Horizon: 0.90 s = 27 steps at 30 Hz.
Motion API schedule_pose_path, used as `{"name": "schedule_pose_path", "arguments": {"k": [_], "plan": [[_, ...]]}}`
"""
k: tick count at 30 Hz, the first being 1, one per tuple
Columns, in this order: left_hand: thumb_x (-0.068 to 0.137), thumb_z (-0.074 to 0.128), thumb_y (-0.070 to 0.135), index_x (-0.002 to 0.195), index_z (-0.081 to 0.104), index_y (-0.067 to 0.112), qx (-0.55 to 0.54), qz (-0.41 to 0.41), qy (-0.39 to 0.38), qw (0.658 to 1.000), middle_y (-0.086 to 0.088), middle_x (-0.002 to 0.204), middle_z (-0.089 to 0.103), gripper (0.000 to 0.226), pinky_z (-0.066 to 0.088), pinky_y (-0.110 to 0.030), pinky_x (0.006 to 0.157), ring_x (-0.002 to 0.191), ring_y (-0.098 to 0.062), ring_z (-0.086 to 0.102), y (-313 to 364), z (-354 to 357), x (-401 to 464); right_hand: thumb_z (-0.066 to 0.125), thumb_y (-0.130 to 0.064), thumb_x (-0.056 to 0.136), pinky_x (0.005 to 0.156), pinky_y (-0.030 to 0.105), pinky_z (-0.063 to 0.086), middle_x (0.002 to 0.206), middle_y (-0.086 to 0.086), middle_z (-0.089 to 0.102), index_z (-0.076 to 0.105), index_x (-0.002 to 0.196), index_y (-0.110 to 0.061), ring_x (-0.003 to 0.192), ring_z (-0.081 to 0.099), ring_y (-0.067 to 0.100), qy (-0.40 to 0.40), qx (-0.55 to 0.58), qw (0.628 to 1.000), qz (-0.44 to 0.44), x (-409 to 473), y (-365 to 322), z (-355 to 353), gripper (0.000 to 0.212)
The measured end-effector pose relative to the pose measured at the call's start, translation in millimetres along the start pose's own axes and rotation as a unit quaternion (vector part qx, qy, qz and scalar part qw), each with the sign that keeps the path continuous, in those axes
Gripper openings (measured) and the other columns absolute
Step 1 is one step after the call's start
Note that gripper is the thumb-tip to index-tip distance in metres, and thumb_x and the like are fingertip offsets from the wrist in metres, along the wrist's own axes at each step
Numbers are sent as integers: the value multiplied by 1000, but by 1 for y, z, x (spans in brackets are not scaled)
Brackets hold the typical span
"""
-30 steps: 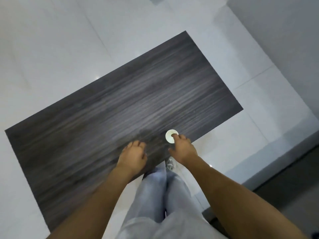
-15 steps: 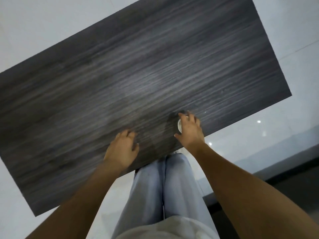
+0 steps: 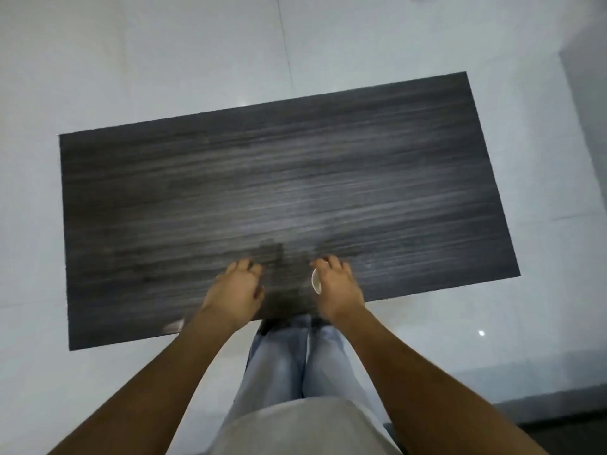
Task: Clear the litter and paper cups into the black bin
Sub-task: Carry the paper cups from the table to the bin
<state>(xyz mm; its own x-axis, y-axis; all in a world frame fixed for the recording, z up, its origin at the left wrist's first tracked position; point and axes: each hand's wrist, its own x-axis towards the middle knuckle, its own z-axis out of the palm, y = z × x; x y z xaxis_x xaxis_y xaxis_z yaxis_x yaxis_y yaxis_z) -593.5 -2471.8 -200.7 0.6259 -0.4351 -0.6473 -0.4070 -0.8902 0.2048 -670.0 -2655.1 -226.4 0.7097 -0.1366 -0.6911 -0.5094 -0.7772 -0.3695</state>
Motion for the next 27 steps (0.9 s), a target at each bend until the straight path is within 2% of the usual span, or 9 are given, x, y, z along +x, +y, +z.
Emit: {"name": "schedule_pose_path", "arguments": {"k": [7, 15, 19, 27], "plan": [[94, 49, 26, 135, 42, 17, -81, -87, 89, 989, -5, 140, 41, 43, 37, -37, 104, 127, -24, 40, -1, -21, -109, 72, -12, 83, 105, 41, 41, 144, 2, 34, 40, 142, -24, 130, 33, 27, -70, -44, 992, -100, -58, -78, -28, 69], [95, 44, 29, 131, 47, 16, -147, -205, 162, 954, -5, 133, 50, 39, 37, -33, 103, 120, -23, 47, -51, -7, -209, 66, -13, 84, 101, 40, 43, 144, 4, 33, 37, 142, -24, 131, 31, 28, -102, -170, 958, -209, -103, -182, -6, 66], [95, 46, 31, 126, 51, 15, -177, -265, 189, 929, -5, 126, 54, 35, 40, -31, 98, 114, -21, 50, -99, 7, -255, 67, -17, 84, 99, 40, 43, 142, 6, 36, 40, 139, -22, 129, 35, 30, -106, -222, 933, -263, -118, -246, 26, 61], [96, 43, 30, 135, 45, 16, -219, -320, 214, 897, -4, 136, 48, 42, 39, -31, 102, 123, -21, 46, -248, 50, -358, 71, -18, 81, 101, 37, 43, 142, 6, 38, 40, 140, -20, 128, 40, 28, -134, -287, 898, -306, -141, -393, 136, 66]]}}
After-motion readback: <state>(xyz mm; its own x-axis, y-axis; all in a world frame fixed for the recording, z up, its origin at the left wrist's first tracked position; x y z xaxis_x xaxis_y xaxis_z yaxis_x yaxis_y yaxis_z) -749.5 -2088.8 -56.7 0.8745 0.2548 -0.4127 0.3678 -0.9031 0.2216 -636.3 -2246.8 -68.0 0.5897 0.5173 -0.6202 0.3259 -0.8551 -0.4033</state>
